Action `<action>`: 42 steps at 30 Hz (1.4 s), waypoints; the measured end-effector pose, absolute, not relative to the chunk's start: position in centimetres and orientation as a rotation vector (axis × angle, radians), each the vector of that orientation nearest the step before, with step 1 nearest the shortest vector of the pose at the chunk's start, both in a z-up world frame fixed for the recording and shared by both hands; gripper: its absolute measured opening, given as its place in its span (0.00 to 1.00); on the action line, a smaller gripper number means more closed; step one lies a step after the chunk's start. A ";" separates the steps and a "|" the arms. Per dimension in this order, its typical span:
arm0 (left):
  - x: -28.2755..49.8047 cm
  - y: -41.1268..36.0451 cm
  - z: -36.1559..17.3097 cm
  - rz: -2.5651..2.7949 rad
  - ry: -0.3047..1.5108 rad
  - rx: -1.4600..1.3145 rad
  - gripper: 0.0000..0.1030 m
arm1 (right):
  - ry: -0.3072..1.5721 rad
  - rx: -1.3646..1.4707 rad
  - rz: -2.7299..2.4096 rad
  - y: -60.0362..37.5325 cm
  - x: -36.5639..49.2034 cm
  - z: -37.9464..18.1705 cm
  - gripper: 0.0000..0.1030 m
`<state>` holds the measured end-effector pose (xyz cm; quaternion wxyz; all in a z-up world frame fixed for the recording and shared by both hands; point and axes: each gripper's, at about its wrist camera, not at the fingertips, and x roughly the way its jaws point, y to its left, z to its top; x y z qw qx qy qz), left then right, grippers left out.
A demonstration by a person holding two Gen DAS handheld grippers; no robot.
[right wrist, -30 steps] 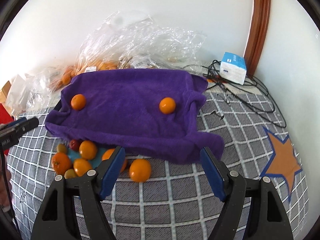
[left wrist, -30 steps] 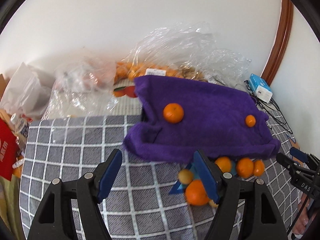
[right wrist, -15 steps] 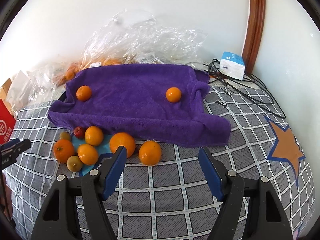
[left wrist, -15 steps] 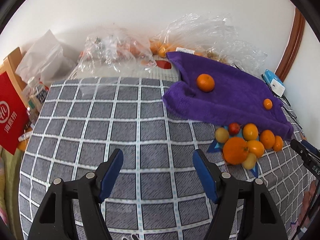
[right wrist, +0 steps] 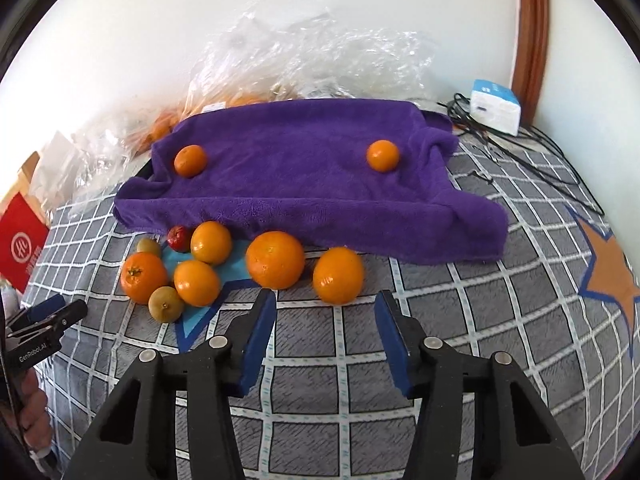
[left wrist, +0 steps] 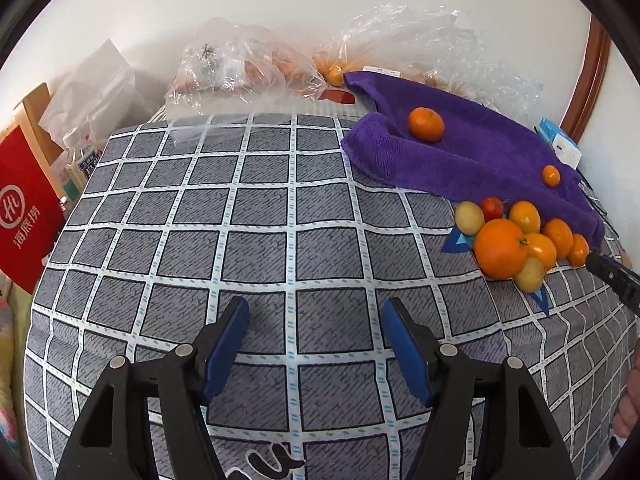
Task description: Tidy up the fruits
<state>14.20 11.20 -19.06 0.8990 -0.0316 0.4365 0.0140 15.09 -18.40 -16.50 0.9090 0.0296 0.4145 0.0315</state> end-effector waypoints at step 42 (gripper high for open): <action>14.6 6.8 -17.5 -0.086 0.882 -0.146 0.39 | 0.890 0.032 0.151 -20.4 13.8 -18.9 0.33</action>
